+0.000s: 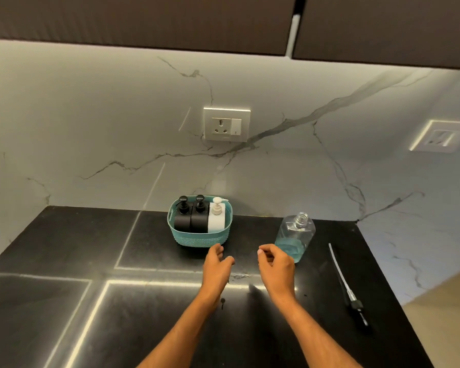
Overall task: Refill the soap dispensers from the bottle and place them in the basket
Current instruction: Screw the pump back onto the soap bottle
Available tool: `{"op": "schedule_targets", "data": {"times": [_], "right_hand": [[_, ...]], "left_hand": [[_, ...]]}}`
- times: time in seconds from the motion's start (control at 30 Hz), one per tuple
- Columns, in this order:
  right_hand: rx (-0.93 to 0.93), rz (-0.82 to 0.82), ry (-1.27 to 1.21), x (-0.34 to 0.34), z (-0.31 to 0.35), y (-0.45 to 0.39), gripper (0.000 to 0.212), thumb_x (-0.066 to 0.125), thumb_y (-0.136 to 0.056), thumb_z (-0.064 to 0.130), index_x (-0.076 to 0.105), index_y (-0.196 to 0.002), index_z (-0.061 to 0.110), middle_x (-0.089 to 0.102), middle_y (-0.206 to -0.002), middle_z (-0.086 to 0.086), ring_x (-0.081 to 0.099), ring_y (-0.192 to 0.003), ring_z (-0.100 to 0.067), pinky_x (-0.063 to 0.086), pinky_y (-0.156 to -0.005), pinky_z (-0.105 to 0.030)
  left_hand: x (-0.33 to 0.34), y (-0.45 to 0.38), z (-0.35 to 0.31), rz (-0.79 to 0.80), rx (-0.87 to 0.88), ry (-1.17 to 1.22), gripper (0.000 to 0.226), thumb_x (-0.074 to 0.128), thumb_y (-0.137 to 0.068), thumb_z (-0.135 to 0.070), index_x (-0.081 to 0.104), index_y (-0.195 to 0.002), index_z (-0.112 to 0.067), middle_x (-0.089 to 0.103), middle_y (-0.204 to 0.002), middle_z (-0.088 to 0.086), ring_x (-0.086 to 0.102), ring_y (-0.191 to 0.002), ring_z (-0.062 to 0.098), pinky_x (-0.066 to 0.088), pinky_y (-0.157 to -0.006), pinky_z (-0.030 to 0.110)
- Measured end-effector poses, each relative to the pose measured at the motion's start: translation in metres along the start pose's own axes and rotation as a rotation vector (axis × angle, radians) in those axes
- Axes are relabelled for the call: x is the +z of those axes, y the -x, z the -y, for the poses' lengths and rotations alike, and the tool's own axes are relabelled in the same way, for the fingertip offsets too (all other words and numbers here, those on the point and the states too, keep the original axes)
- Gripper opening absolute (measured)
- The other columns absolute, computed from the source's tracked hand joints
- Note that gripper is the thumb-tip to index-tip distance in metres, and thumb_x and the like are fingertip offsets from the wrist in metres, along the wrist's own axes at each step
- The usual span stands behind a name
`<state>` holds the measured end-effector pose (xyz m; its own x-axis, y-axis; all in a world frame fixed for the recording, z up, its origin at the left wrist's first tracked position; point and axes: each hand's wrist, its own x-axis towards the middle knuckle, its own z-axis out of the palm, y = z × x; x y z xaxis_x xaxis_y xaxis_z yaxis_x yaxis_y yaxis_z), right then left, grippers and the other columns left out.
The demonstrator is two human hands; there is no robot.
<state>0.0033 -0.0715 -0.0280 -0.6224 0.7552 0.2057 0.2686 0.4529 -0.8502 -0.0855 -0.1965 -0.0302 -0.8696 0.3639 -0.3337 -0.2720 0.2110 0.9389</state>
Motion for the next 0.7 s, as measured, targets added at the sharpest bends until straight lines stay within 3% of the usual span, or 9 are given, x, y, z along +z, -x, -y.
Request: {"op": "schedule_targets", "data": {"times": [0.17,0.37,0.5,0.7], "right_hand": [[-0.012,-0.107,0.108,-0.053,-0.031,0.005,0.01,0.069,-0.093,0.013,0.072,-0.087,0.021,0.067,-0.074,0.012,0.065,-0.069,-0.003,0.054,-0.06,-0.021],[0.077,-0.207,0.268,-0.113,-0.073,0.006,0.013,0.071,-0.09,0.006,0.074,-0.101,0.013,0.065,-0.086,0.006,0.062,-0.08,-0.008,0.05,-0.071,-0.018],[0.108,-0.208,0.423,-0.141,-0.098,0.009,0.021,0.075,-0.087,0.006,0.071,-0.107,0.009,0.065,-0.094,0.001,0.053,-0.092,-0.009,0.046,-0.078,-0.023],[0.246,-0.11,0.559,-0.159,-0.129,0.019,0.034,0.08,-0.084,0.019,0.069,-0.115,0.012,0.063,-0.101,0.001,0.05,-0.094,-0.01,0.054,-0.077,-0.026]], "left_hand": [[0.045,0.01,-0.004,0.086,0.077,-0.119,0.068,0.065,-0.092,-0.005,0.038,-0.154,-0.014,0.044,-0.158,0.005,0.043,-0.144,0.019,0.038,-0.119,0.038],[0.088,0.008,-0.015,0.178,0.151,-0.255,0.08,0.076,-0.09,-0.016,0.032,-0.157,-0.015,0.038,-0.163,0.005,0.039,-0.148,0.021,0.035,-0.119,0.036],[0.111,0.0,-0.023,0.192,0.198,-0.307,0.092,0.083,-0.087,-0.025,0.027,-0.159,-0.012,0.033,-0.165,0.008,0.035,-0.15,0.023,0.033,-0.12,0.037],[0.134,-0.015,-0.032,0.165,0.248,-0.338,0.101,0.088,-0.081,-0.027,0.027,-0.159,-0.009,0.034,-0.164,0.009,0.037,-0.149,0.024,0.034,-0.12,0.038]]}}
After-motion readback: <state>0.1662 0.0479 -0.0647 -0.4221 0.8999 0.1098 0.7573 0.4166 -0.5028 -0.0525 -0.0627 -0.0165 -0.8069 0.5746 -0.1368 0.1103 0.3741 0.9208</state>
